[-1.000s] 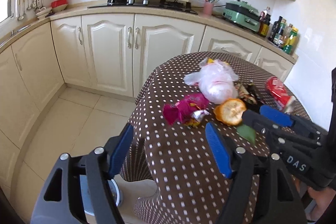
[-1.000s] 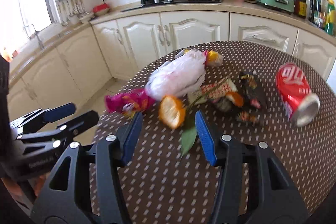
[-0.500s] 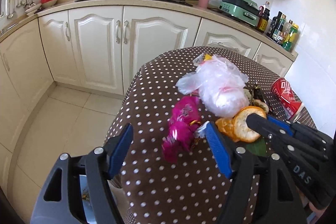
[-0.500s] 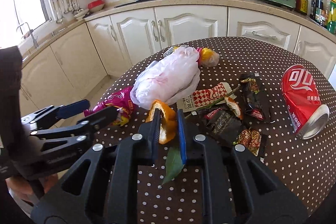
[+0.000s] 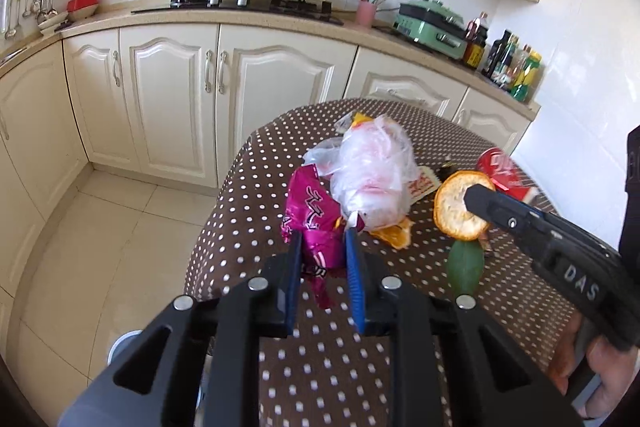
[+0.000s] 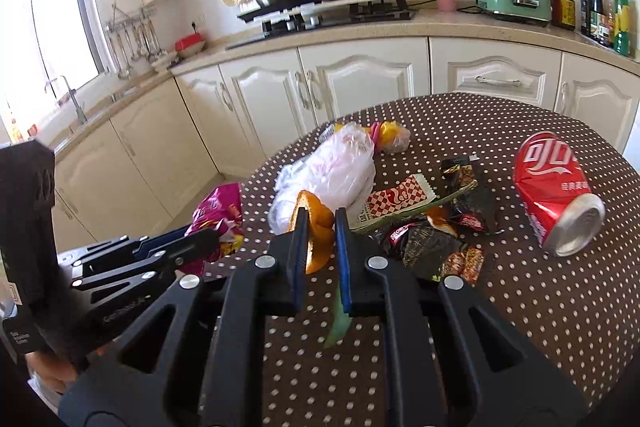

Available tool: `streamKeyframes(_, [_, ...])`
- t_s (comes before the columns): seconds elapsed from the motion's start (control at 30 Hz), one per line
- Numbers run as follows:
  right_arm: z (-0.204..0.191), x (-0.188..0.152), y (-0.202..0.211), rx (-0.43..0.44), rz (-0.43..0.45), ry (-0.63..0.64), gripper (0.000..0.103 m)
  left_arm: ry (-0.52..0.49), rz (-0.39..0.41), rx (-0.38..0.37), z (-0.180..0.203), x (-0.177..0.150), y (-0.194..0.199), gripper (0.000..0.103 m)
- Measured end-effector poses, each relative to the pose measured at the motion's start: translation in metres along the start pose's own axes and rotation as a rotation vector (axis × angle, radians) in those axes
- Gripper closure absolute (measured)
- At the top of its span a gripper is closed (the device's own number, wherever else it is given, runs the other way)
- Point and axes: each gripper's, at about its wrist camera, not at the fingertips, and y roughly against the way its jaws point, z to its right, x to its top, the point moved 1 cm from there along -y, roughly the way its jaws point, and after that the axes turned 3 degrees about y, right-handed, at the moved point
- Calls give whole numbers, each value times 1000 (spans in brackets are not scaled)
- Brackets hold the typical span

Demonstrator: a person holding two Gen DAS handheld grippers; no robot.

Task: Collect trash
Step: 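Carry the pink wrapper and orange peel over the blue bin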

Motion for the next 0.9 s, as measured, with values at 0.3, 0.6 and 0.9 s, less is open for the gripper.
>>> streamKeyframes(0.3, [-44,7,48,64,60,41,90,21,72,-18,-13,-15,62,83])
streamKeyframes(0.6, [-156,-17,19,208,-1,158,90,140,74,104,-108,-57,111,83])
streamKeyframes(0.9, [-255,-84,-71,316,-194,238,90,301,-51,246,-223,-122,94,83])
